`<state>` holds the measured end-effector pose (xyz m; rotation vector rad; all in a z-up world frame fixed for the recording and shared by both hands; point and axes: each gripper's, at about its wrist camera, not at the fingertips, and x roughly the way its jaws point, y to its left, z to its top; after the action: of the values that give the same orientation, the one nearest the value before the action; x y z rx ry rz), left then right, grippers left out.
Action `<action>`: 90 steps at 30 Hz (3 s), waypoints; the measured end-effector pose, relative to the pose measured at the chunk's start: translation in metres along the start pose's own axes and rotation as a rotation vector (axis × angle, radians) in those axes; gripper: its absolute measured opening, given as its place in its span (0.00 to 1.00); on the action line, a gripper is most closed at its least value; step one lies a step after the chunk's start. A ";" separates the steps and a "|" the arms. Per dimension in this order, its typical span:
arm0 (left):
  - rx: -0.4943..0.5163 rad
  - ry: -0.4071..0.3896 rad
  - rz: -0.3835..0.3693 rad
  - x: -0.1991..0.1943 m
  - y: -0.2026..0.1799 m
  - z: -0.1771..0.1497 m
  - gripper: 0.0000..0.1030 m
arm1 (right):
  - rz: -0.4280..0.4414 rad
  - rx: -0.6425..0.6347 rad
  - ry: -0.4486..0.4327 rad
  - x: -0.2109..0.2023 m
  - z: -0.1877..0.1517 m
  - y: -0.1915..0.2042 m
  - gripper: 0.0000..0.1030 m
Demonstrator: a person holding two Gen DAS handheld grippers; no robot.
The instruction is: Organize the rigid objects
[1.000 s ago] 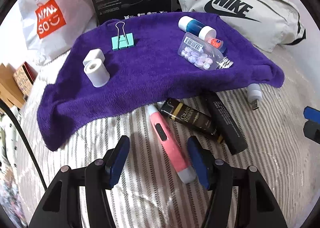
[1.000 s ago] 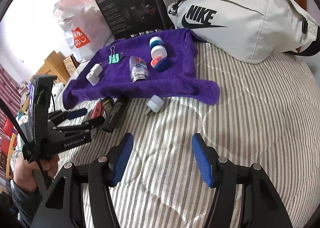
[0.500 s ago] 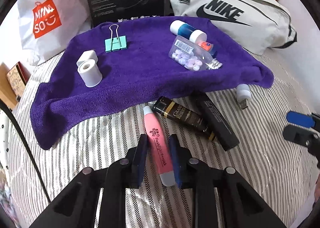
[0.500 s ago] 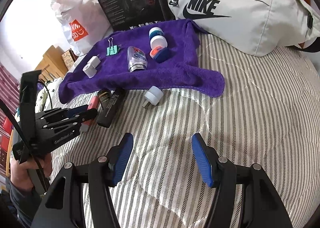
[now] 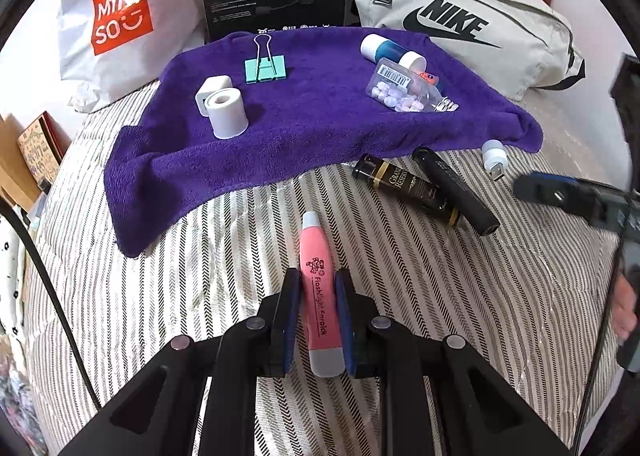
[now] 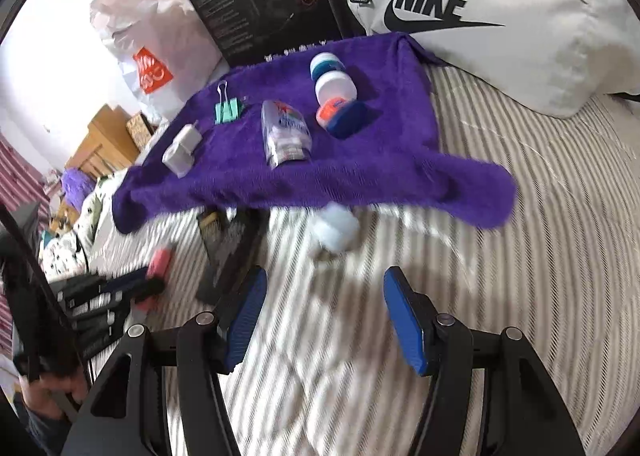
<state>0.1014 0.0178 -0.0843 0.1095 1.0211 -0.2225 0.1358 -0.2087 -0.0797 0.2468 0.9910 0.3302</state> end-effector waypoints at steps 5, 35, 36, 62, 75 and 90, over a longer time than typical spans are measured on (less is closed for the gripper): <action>0.010 -0.015 0.025 -0.001 -0.003 -0.002 0.17 | -0.057 -0.018 -0.026 0.015 0.013 0.009 0.52; -0.009 -0.052 0.015 -0.009 0.007 -0.012 0.16 | -0.287 -0.261 -0.006 0.008 -0.015 0.025 0.25; -0.016 -0.050 0.006 -0.011 0.008 -0.013 0.16 | -0.263 -0.236 0.000 0.007 -0.014 0.022 0.25; 0.017 -0.019 0.033 -0.015 0.005 -0.017 0.18 | -0.181 -0.198 0.007 -0.018 -0.021 0.013 0.25; -0.012 -0.038 0.010 -0.019 0.011 -0.009 0.16 | -0.160 -0.217 -0.002 -0.019 -0.013 0.017 0.25; -0.036 -0.106 -0.032 -0.033 0.024 0.029 0.16 | -0.087 -0.208 -0.025 -0.023 0.022 0.017 0.25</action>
<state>0.1144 0.0403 -0.0414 0.0480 0.9210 -0.2363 0.1403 -0.2028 -0.0438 0.0194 0.9321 0.3470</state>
